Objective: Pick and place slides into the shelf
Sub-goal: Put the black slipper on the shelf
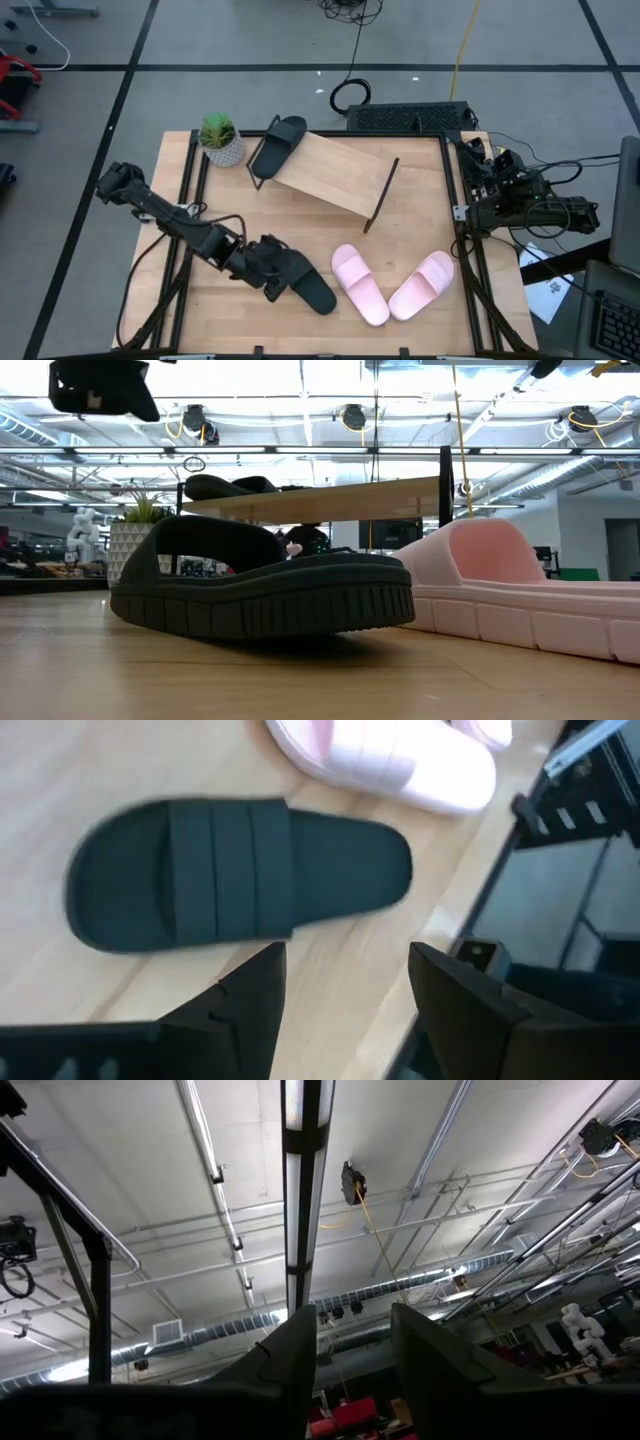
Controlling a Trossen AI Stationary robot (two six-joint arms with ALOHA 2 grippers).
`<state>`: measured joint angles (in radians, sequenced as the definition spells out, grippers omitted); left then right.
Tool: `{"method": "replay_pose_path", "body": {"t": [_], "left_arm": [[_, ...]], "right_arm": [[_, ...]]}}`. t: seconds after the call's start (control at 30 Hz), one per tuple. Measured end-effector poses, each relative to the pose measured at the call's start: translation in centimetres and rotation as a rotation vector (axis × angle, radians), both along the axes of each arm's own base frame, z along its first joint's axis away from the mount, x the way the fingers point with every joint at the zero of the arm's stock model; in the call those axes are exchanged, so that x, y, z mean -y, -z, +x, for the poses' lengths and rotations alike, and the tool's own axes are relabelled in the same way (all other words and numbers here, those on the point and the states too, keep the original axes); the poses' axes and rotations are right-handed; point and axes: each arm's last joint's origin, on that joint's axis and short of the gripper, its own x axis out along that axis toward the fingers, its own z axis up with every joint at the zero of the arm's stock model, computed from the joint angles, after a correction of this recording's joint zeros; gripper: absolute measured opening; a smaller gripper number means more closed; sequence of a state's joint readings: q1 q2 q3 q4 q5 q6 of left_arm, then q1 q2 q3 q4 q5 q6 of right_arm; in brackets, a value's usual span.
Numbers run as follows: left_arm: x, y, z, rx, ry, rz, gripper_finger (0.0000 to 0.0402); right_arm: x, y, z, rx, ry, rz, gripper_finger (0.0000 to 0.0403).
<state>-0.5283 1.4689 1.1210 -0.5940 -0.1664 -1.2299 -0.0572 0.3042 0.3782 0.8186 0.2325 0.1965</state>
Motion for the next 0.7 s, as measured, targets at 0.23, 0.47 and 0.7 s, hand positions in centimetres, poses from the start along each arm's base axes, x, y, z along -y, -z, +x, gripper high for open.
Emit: {"method": "replay_pose_path", "body": {"t": [0.23, 0.47, 0.7], "left_arm": [[-0.4, 1.4, 0.4, -0.061, -0.040, 0.081, 0.0209], [-0.2, 3.9, 1.9, -0.147, 0.003, 0.072, 0.0209], [0.2, 4.2, 2.4, -0.130, -0.044, 0.027, 0.0209]], "right_arm": [[0.0, 0.0, 0.0, -0.001, 0.006, -0.004, 0.0121], [0.0, 0.0, 0.0, -0.002, 0.006, -0.004, 0.0121], [0.0, 0.0, 0.0, 0.001, 0.006, -0.004, 0.0121]]}}
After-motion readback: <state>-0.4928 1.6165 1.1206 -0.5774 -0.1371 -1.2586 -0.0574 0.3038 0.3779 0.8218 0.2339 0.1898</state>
